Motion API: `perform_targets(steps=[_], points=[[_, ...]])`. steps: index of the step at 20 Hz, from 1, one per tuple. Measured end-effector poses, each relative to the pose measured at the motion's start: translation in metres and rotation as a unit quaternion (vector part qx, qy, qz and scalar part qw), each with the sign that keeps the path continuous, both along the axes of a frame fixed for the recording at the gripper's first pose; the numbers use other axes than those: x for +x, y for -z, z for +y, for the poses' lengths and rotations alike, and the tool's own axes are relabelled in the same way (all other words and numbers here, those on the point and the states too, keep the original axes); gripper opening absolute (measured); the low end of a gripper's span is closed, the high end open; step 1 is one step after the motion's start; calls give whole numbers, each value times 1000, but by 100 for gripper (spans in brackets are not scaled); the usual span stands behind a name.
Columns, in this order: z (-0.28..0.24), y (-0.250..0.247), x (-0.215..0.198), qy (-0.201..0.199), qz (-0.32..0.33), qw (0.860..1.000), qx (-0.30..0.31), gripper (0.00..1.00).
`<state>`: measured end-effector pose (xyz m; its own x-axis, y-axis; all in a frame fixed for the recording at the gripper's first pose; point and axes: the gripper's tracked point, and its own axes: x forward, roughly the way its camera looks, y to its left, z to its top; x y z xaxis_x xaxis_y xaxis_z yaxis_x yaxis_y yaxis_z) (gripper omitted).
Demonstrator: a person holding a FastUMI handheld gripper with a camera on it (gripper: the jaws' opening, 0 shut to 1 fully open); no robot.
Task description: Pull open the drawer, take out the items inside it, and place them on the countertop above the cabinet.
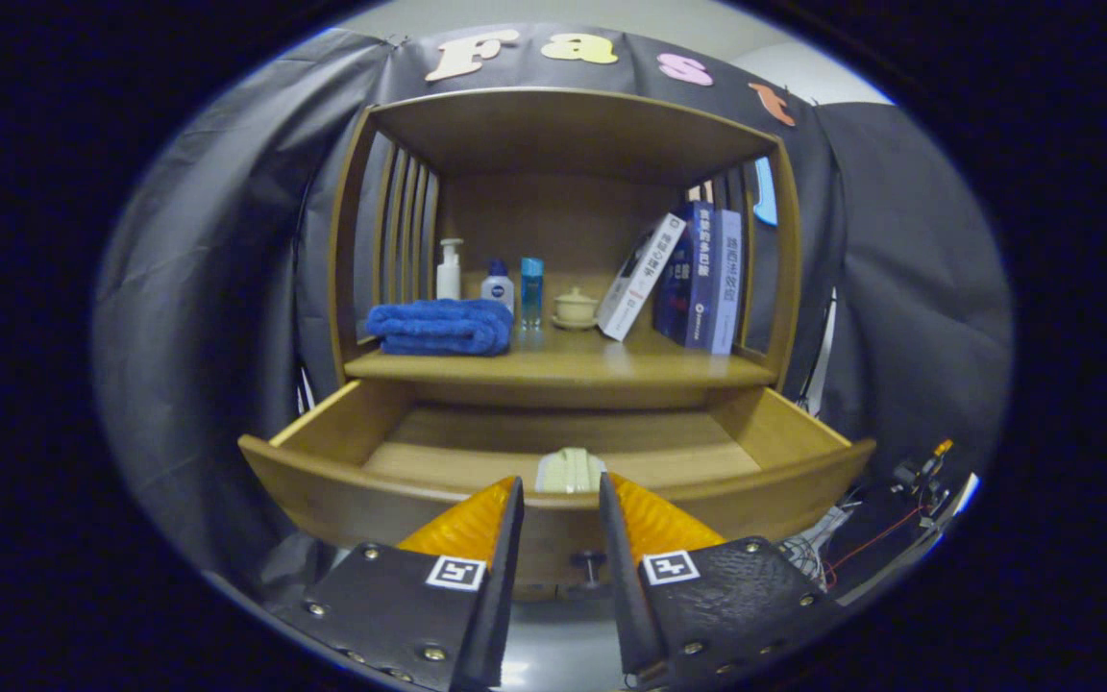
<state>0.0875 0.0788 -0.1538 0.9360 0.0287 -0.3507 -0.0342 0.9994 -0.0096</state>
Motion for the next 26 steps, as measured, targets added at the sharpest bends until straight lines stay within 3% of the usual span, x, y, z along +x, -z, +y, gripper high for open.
perform_targets(steps=[3,7,11,15,20,26], points=[[-2,-1,29,7,29,999,-13,45],[8,12,67,-7,83,996,35,45],[-2,39,94,6,134,990,40,45],[-15,71,102,30,194,980,35,46],[-12,100,106,24,254,966,31,45],[-15,118,106,20,275,961,24,44]])
